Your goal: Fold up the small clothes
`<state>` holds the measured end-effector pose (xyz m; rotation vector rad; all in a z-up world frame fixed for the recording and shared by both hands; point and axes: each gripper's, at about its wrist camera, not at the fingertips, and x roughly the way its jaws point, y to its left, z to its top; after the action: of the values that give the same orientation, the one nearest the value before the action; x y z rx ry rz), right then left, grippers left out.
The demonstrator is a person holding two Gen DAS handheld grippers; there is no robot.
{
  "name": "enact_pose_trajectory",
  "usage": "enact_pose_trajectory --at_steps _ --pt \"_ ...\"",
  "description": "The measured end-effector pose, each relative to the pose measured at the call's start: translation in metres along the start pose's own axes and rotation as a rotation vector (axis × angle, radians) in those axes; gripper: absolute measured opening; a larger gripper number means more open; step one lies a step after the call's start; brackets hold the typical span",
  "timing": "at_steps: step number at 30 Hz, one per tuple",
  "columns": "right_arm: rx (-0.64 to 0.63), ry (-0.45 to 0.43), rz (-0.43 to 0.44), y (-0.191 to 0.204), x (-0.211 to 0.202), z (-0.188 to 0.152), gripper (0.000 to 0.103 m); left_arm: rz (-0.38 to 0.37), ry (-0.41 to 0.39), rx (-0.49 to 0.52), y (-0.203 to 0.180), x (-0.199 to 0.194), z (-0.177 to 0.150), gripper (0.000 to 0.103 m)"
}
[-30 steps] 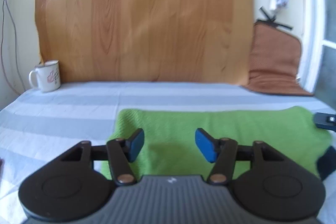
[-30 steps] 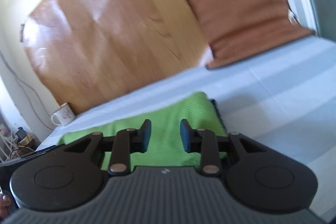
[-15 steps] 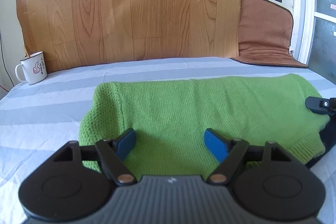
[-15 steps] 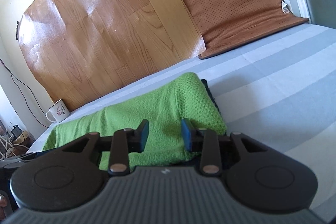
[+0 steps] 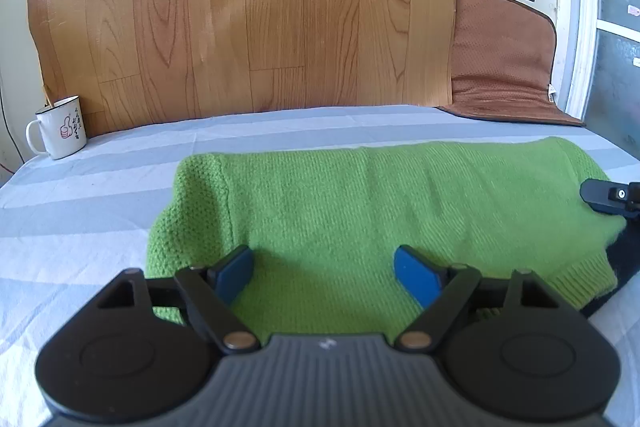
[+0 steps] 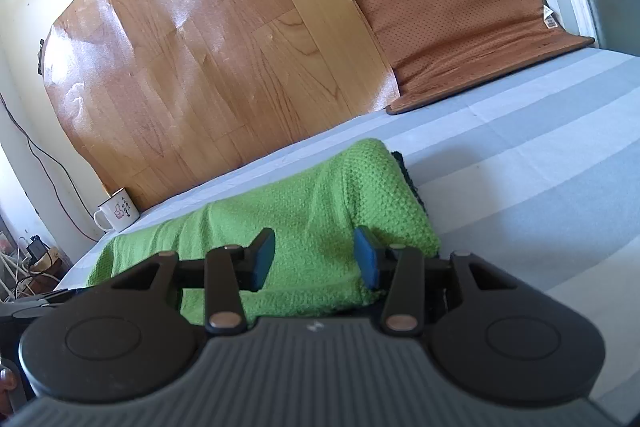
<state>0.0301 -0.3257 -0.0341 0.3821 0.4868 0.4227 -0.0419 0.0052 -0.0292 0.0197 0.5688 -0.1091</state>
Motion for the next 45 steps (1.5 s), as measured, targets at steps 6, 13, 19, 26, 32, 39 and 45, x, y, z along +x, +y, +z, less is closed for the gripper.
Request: enact_pose_trajectory --at_steps 6,13,19,26,32,39,45 --pt "0.0 -0.001 0.0 0.0001 0.0 -0.0004 0.048 -0.004 0.003 0.001 -0.0005 0.0001 -0.0002 0.083" --pt "0.0 -0.002 -0.001 0.0001 -0.0001 -0.0008 0.048 -0.004 0.004 0.002 -0.0007 0.0001 0.0003 0.084" --pt "-0.001 -0.002 0.0 0.0001 -0.0002 -0.0009 0.048 -0.003 0.004 0.002 -0.0009 -0.0001 0.0006 0.084" --pt "-0.001 -0.003 0.001 -0.0002 -0.0001 -0.001 0.048 -0.002 0.005 0.004 -0.0011 -0.0001 0.0003 0.084" --pt "-0.001 -0.004 0.001 0.0003 -0.0001 -0.0013 0.048 -0.001 0.005 0.006 -0.0014 -0.0001 0.0001 0.084" --pt "-0.001 -0.005 0.003 0.0005 0.0002 -0.0011 0.048 0.0 0.006 0.006 -0.0019 -0.0003 0.0 0.085" --pt "-0.001 -0.005 0.003 0.0 -0.0003 -0.0017 0.048 0.001 0.007 0.006 -0.002 -0.0003 0.0003 0.085"
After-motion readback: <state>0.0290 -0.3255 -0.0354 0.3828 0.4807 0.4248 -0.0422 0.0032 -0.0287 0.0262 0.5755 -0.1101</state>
